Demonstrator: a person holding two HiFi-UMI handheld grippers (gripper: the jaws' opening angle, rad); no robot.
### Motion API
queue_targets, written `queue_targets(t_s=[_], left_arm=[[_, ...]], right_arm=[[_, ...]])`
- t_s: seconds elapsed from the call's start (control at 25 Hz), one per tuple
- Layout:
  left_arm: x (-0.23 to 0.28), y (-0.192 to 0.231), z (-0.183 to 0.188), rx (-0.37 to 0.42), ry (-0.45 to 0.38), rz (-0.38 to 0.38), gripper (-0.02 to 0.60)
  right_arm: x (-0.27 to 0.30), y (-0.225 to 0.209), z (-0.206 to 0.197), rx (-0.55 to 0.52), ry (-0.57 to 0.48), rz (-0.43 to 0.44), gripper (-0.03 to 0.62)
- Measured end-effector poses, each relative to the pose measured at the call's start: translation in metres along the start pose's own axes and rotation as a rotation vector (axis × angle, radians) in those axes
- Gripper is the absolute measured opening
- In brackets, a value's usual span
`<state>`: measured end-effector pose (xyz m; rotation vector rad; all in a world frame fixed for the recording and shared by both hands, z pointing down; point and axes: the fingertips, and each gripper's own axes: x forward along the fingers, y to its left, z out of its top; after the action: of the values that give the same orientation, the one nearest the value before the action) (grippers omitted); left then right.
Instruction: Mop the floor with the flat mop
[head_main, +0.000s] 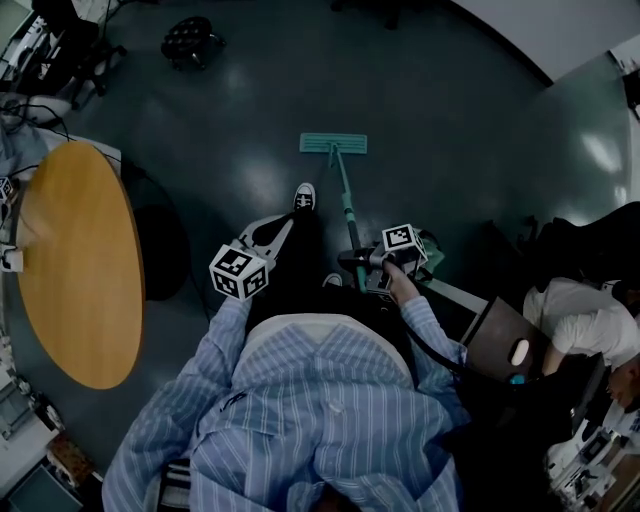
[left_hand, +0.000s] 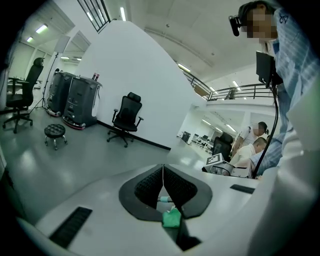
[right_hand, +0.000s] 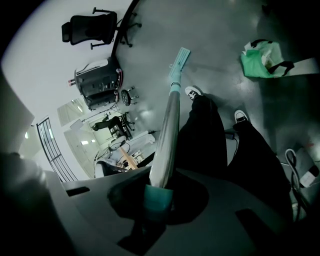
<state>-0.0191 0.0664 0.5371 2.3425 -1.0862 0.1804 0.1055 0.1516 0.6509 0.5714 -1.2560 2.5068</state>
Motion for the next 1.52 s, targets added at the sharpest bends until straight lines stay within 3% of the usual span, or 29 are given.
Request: queue_targets(t_s=[0.36, 0.6, 1.0, 1.52], left_arm=[[0.067, 0.085, 0.065, -0.026, 0.017, -0.062, 0.008], [0.099, 0.143, 0.077, -0.04, 0.031, -0.091, 0.008], [0.11, 0.241, 0.089, -0.11, 0.062, -0.006, 0.008], [0.151, 0.29, 0.118, -0.168, 0.058, 0.016, 0.008]], right_arm=[[0.018, 0.091, 0.088, 0.028, -0.033, 0.004, 0.041], [0.042, 0.14, 0.165, 0.03, -0.049, -0.001, 0.041], [0.064, 0.23, 0.281, 0.027, -0.085, 0.021, 0.041], [0.063, 0.325, 0.439, 0.002, -0.126, 0.013, 0.041]])
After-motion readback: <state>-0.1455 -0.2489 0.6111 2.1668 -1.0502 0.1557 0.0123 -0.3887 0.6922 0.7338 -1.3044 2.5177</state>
